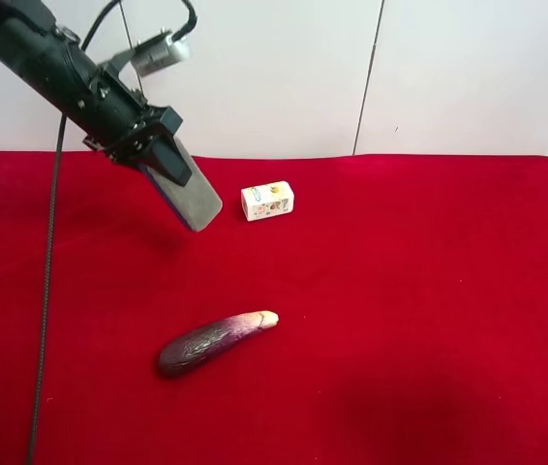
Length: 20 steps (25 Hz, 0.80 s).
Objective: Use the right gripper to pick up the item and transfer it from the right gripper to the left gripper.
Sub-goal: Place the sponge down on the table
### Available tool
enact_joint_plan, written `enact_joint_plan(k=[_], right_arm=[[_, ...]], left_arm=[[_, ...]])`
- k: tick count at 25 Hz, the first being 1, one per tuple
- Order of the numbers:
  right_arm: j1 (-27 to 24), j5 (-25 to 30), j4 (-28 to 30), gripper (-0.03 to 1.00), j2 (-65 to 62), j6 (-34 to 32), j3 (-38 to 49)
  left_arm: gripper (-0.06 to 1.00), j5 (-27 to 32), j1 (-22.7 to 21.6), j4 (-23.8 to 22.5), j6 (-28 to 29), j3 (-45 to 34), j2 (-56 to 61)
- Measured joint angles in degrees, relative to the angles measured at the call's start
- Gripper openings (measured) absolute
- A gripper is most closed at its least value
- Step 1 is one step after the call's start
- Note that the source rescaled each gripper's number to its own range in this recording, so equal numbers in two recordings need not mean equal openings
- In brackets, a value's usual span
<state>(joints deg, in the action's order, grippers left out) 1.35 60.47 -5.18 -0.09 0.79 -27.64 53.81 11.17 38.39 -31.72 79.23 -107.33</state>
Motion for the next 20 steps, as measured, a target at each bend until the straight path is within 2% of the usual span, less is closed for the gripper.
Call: enact_joint_plan(k=[4, 10, 20], right_arm=[[0.0, 0.0, 0.0, 1.00, 0.0, 0.0, 0.0], [0.0, 0.0, -0.1, 1.00, 0.0, 0.0, 0.0], [0.0, 0.0, -0.1, 1.00, 0.0, 0.0, 0.1]], left_arm=[[0.01, -0.2, -3.1, 2.3, 0.2, 0.0, -2.7], [0.01, -3.4, -6.6, 2.5, 0.2, 0.0, -3.3], [0.01, -8.1, -6.7, 1.9, -0.3, 0.4, -9.5]])
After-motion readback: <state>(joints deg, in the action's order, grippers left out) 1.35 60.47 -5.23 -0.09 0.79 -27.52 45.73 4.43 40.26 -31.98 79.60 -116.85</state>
